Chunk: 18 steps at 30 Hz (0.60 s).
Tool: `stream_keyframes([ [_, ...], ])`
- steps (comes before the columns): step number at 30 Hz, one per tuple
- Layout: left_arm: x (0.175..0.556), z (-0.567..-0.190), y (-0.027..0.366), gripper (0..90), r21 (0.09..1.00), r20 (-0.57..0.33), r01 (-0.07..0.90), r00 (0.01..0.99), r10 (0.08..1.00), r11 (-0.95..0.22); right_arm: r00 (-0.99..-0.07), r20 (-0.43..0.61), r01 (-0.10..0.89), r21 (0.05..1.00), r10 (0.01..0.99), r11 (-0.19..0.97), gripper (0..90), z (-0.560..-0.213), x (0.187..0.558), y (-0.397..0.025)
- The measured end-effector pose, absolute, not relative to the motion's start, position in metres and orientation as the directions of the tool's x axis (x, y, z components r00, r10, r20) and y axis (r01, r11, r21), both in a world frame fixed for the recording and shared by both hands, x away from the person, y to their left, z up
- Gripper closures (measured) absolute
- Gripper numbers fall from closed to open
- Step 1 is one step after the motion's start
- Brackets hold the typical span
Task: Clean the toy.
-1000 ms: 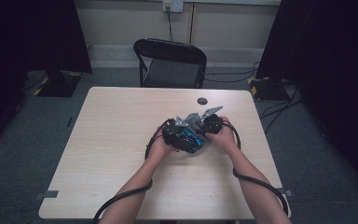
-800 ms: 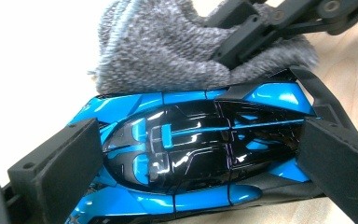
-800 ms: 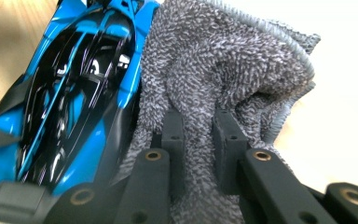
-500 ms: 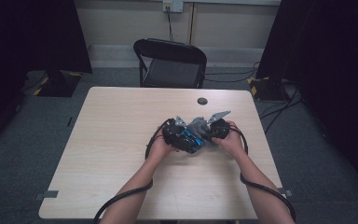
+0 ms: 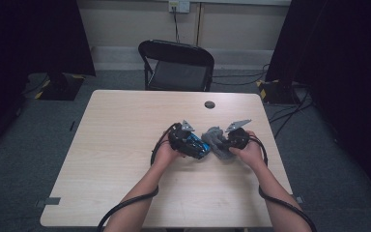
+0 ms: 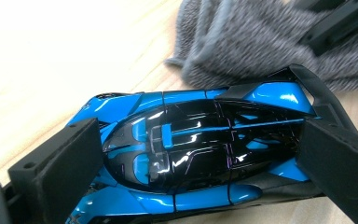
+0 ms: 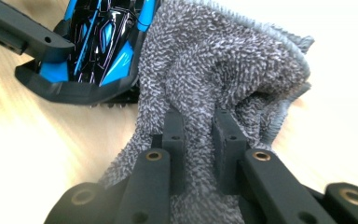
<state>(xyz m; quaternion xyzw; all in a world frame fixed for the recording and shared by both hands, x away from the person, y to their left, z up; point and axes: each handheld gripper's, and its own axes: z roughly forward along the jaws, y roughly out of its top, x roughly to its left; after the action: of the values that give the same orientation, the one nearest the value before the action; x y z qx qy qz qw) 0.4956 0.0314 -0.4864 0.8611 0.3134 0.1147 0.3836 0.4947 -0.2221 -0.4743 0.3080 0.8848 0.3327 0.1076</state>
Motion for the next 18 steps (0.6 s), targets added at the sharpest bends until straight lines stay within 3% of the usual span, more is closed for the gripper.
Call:
stream_keyframes([
  [9, 0.496, -0.486, 0.031, 0.0, 0.733, -0.042, 0.450, 0.779, 0.626, -0.511, -0.739, -0.032, 0.476, 0.682, 0.673, 0.555, 78.6, -0.451, 0.497, -0.245],
  [18, 0.496, -0.486, 0.030, 0.0, 0.734, -0.043, 0.450, 0.778, 0.627, -0.508, -0.717, -0.064, 0.456, 0.711, 0.694, 0.536, 78.6, -0.439, 0.512, -0.233],
])
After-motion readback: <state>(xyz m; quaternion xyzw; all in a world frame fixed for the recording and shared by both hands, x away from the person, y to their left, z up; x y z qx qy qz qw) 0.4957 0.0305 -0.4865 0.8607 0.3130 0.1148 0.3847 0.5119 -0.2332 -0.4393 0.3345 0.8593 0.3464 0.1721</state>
